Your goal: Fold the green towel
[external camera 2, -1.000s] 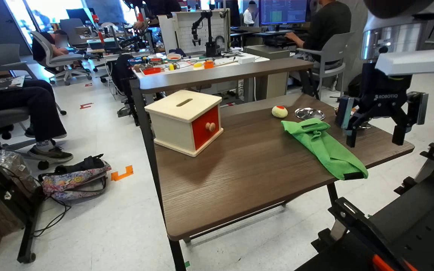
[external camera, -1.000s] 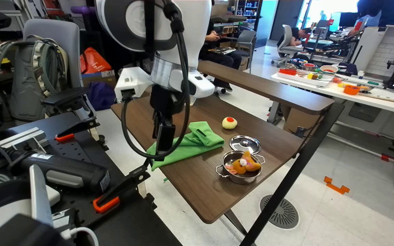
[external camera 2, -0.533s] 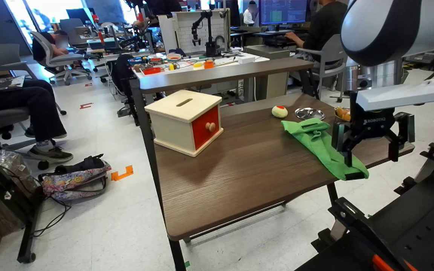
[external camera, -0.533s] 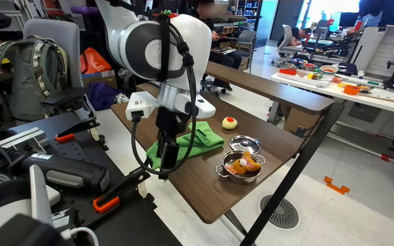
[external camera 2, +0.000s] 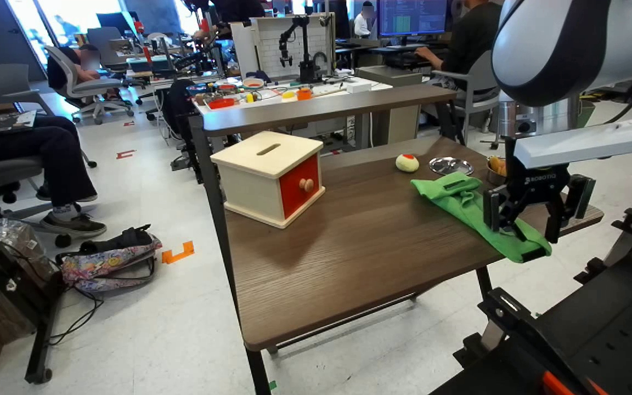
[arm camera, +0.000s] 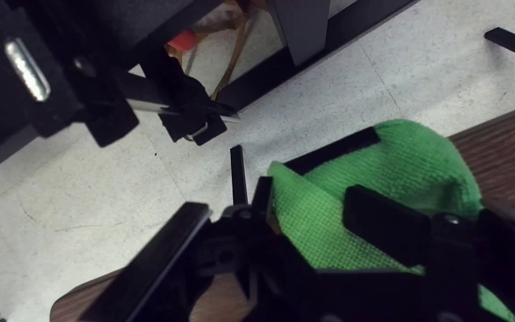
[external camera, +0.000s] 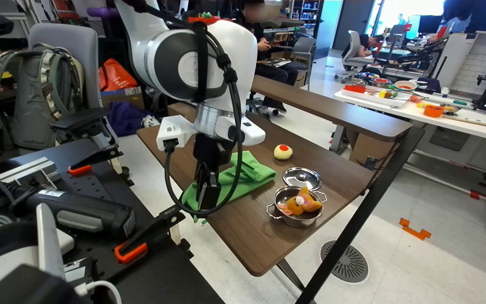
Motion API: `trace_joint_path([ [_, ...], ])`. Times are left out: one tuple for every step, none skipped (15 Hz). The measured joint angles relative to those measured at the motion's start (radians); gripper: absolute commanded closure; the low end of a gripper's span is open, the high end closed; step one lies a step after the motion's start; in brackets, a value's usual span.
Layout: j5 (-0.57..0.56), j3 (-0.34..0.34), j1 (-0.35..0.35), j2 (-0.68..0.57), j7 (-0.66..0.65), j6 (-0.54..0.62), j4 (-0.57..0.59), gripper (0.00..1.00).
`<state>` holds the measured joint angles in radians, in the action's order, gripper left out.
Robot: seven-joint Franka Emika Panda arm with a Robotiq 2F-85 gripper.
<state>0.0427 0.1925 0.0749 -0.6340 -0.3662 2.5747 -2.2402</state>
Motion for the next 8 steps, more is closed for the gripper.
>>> trace_joint_path([
  [0.000, 0.006, 0.000, 0.002, 0.000, -0.002, -0.003, 0.91],
  [-0.001, 0.012, 0.000, 0.004, 0.000, -0.003, -0.006, 0.98],
  [-0.001, 0.017, 0.000, 0.006, 0.000, -0.004, -0.009, 1.00],
  [-0.001, 0.022, 0.000, 0.007, 0.000, -0.005, -0.012, 1.00],
  [-0.002, 0.026, 0.000, 0.007, 0.000, -0.006, -0.014, 0.99],
  [-0.002, 0.027, 0.000, 0.007, 0.000, -0.006, -0.015, 0.99],
  [-0.002, 0.027, 0.000, 0.007, 0.000, -0.006, -0.015, 0.99],
  [-0.002, 0.026, 0.000, 0.008, 0.000, -0.005, -0.016, 0.98],
])
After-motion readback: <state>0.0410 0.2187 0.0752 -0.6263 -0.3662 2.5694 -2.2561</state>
